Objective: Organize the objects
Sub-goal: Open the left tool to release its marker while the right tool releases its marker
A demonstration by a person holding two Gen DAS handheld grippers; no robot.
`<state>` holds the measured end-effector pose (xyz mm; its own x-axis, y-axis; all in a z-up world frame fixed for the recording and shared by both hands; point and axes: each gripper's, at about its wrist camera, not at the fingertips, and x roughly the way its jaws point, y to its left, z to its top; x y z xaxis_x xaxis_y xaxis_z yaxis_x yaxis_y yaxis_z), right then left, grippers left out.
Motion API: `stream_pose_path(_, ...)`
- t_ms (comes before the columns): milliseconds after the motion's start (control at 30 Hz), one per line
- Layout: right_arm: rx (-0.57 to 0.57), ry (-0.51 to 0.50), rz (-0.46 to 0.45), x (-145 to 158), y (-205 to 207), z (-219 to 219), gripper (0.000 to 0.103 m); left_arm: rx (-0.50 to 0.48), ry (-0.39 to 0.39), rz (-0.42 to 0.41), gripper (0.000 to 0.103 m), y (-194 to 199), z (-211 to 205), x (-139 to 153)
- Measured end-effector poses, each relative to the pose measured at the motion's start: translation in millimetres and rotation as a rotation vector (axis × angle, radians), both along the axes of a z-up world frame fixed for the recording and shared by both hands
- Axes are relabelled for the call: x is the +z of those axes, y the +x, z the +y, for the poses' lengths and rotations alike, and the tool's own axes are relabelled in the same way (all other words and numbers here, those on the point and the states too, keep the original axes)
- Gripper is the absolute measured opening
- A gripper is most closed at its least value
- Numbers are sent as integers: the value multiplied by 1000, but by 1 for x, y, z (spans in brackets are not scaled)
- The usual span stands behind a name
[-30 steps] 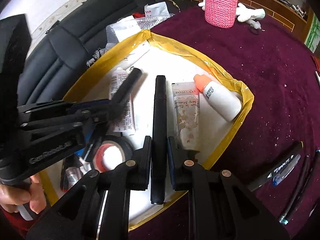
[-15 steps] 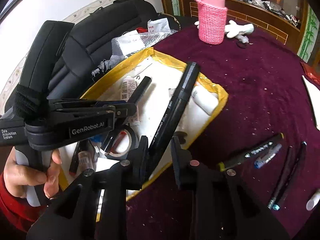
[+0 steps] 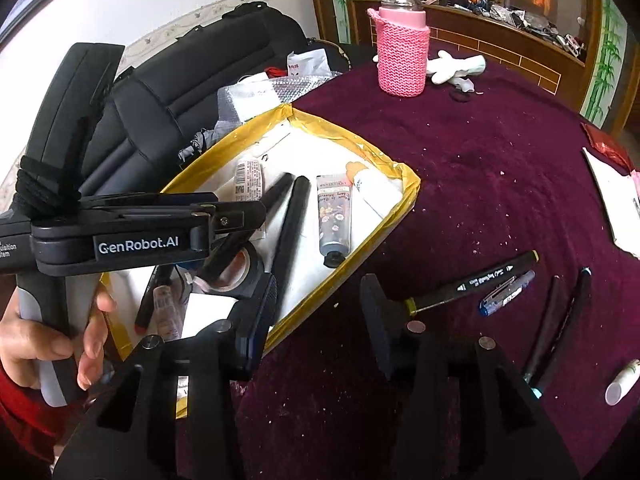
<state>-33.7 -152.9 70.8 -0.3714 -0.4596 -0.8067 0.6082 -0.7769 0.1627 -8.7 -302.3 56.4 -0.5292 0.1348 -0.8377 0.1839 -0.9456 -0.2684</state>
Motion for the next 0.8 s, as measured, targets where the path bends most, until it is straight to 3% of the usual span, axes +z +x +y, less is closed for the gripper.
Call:
stream_pose_path(167, -16, -18, -12, -1, 4, 13, 44, -25, 5, 5, 60, 2, 14, 4)
stream_pose_path(233, -29, -32, -25, -2, 5, 24, 49, -46, 3, 9, 61, 2, 21, 8)
stream_pose_path(300, -56, -43, -34, -4, 5, 43, 58, -62, -1, 14, 61, 2, 27, 12)
stream_pose_path(600, -288, -115, -82, -18, 17, 163, 63, -82, 33, 36, 66, -1, 52, 23)
stream_pose_path(800, -359, -136, -96, -25, 19, 198, 63, -155, 14, 14, 66, -9, 93, 17)
